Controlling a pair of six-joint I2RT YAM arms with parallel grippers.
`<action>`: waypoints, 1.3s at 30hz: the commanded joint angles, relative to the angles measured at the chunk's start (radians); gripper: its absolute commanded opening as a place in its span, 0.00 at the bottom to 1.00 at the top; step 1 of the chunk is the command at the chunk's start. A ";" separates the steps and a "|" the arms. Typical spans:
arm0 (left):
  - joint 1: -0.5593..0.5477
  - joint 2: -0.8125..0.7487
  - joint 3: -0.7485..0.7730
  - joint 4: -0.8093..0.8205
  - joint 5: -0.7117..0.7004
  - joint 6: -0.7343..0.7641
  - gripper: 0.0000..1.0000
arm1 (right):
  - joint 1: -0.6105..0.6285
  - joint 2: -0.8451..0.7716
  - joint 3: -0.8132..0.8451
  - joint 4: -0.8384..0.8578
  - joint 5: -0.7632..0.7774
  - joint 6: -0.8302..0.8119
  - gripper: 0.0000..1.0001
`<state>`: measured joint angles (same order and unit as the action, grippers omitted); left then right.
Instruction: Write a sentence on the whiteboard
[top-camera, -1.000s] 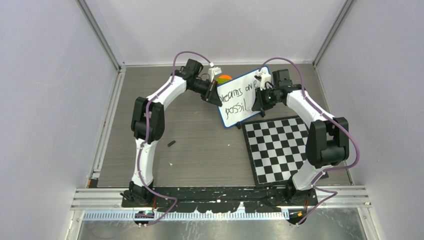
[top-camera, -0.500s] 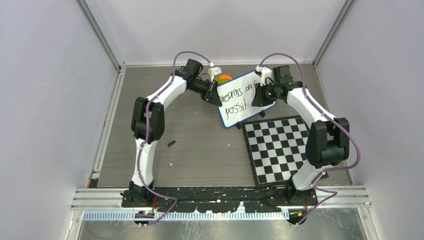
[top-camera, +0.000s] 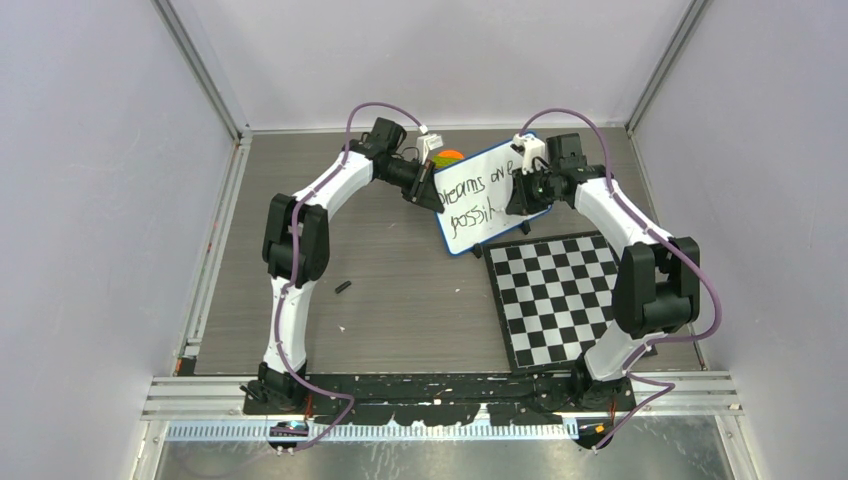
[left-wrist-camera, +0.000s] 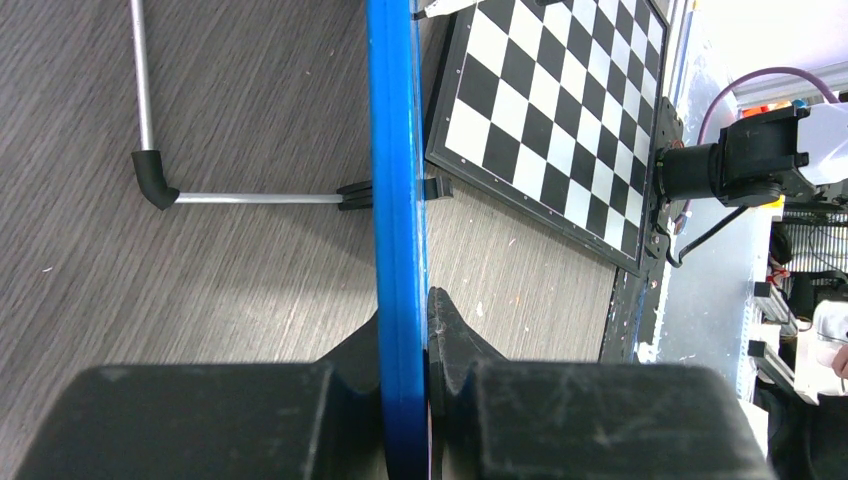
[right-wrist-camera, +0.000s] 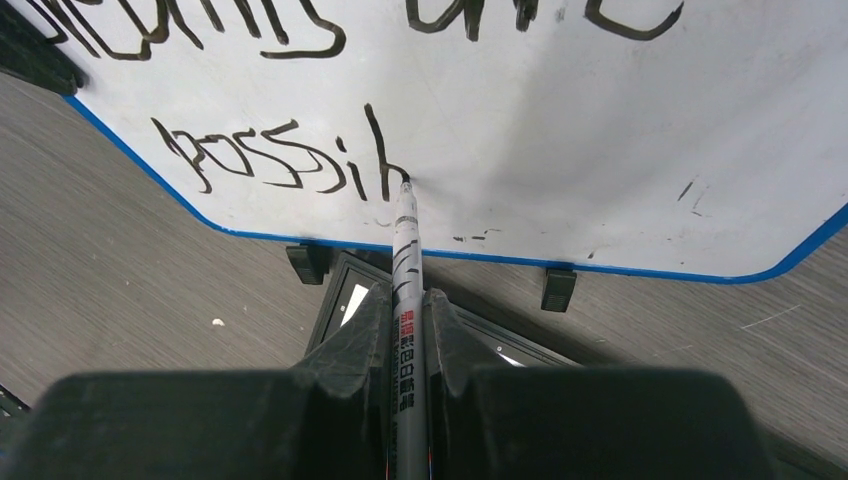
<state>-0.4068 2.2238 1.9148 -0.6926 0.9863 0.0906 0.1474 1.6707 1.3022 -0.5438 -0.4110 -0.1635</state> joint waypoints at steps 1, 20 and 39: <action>-0.017 0.023 0.024 -0.030 -0.011 0.034 0.00 | -0.002 -0.036 -0.021 0.064 0.023 -0.010 0.00; -0.020 0.022 0.022 -0.025 -0.014 0.028 0.00 | 0.025 -0.048 0.004 0.015 -0.047 -0.012 0.00; -0.021 0.014 0.016 -0.017 -0.002 0.023 0.00 | -0.030 -0.051 0.062 0.045 -0.053 0.015 0.00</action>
<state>-0.4095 2.2238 1.9148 -0.6907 0.9867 0.0952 0.1158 1.6405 1.3205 -0.5465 -0.4835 -0.1623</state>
